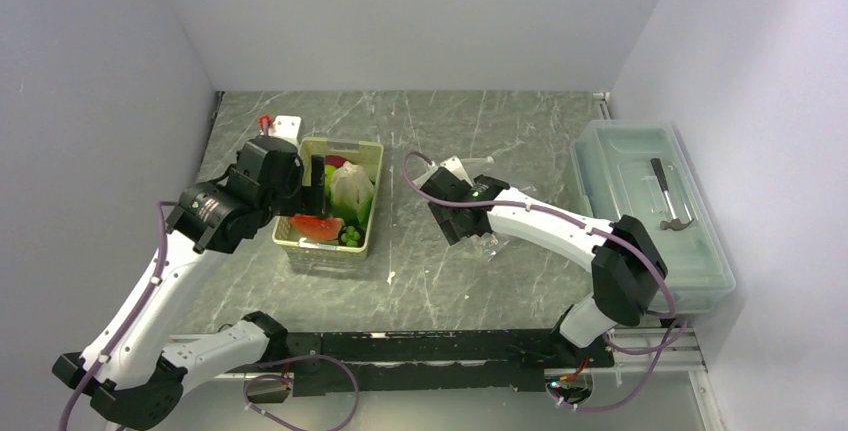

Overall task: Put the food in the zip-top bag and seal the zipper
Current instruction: Pick up the zipper food storage bag at the center of the board, then move the bin to the center of the board.

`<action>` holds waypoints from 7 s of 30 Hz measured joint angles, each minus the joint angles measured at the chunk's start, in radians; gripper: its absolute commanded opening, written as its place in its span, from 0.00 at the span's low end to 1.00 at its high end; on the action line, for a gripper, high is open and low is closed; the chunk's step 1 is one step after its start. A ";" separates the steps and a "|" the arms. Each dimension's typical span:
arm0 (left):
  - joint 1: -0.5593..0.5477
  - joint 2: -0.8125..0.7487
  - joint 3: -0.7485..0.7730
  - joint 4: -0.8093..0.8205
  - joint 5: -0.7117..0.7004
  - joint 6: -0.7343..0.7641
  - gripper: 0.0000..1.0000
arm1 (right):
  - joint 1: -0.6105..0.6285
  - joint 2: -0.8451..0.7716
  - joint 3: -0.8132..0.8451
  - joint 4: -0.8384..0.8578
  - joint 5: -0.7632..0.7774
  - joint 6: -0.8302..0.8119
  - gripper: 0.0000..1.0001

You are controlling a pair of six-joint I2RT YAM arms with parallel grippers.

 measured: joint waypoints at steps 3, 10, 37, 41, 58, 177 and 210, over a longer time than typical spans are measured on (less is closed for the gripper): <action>0.000 -0.007 0.000 0.000 0.003 -0.002 0.98 | 0.000 0.000 -0.008 0.002 0.012 0.007 0.58; 0.000 -0.021 -0.008 -0.003 0.004 -0.005 0.98 | 0.000 -0.005 -0.022 0.003 0.042 0.015 0.12; 0.000 -0.029 0.016 0.005 0.123 -0.050 0.99 | 0.001 -0.408 -0.035 0.037 -0.026 -0.029 0.00; 0.000 -0.023 0.027 0.019 0.176 -0.068 0.99 | 0.001 -0.472 -0.036 0.074 -0.096 -0.076 0.00; 0.081 0.080 0.074 0.092 0.458 -0.198 0.98 | 0.001 -0.794 -0.248 0.313 -0.500 -0.441 0.00; 0.309 -0.005 0.424 -0.254 0.127 -0.016 0.00 | 0.055 -0.296 0.098 0.430 -0.357 -0.198 0.71; 0.309 -0.090 0.247 -0.234 -0.045 0.053 0.00 | 0.135 0.334 0.384 0.351 -0.263 0.271 0.54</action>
